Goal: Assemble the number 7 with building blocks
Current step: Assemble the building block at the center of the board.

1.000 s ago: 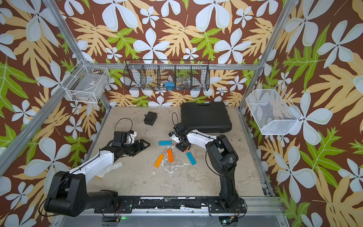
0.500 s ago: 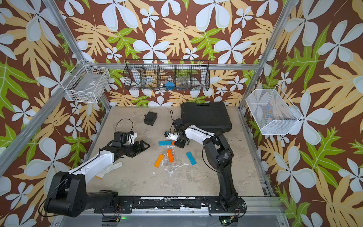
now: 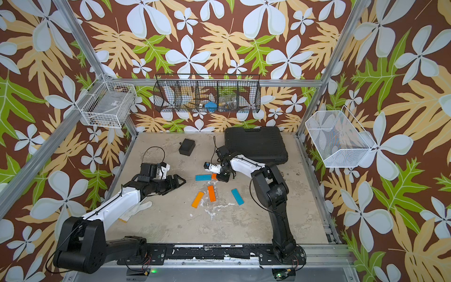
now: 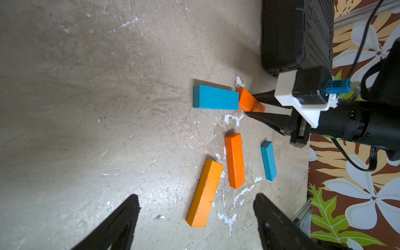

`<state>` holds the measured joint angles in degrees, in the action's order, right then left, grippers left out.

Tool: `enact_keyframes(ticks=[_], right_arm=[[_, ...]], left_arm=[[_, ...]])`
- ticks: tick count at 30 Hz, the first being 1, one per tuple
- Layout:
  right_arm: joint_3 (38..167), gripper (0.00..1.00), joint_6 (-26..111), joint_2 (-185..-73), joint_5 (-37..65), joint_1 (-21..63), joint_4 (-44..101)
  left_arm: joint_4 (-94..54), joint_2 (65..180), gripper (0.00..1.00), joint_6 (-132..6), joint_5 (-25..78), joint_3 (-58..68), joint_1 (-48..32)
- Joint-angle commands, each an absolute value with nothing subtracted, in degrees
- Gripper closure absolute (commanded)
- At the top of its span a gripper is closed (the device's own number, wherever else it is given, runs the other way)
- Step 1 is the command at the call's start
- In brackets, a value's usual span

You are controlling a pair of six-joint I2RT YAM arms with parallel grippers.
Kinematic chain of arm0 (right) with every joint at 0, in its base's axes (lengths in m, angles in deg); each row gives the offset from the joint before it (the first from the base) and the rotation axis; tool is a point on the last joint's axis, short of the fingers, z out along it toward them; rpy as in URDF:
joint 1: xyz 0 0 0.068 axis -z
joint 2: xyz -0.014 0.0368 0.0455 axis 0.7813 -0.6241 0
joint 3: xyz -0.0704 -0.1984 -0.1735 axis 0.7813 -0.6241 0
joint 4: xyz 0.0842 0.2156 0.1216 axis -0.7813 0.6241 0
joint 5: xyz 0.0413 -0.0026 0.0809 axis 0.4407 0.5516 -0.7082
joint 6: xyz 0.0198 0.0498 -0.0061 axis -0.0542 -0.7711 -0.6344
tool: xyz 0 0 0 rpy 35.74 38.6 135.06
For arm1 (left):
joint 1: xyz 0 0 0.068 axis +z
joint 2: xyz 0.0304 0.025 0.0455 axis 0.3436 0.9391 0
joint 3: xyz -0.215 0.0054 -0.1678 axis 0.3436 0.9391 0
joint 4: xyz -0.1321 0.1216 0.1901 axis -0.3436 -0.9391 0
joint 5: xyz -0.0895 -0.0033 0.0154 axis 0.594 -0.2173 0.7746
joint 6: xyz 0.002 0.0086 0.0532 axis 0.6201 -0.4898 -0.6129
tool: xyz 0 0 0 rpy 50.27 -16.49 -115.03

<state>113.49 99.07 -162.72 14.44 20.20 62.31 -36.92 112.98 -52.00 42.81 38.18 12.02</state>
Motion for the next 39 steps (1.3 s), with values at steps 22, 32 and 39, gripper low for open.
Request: enact_keyframes(ticks=[22, 32, 39], right_arm=[[114.6, 0.00, 93.7, -157.9, 10.7, 22.1, 69.4], [106.6, 0.00, 93.7, -153.0, 3.9, 22.8, 66.5], [107.6, 0.00, 92.4, -153.2, 1.8, 23.5, 66.5]], left_arm=[[-36.4, 112.9, 0.14, -52.3, 41.6, 39.2, 12.1], [-35.8, 113.9, 0.14, -51.8, 41.7, 38.9, 12.1], [-35.9, 113.2, 0.13, -52.0, 41.5, 39.0, 12.1]])
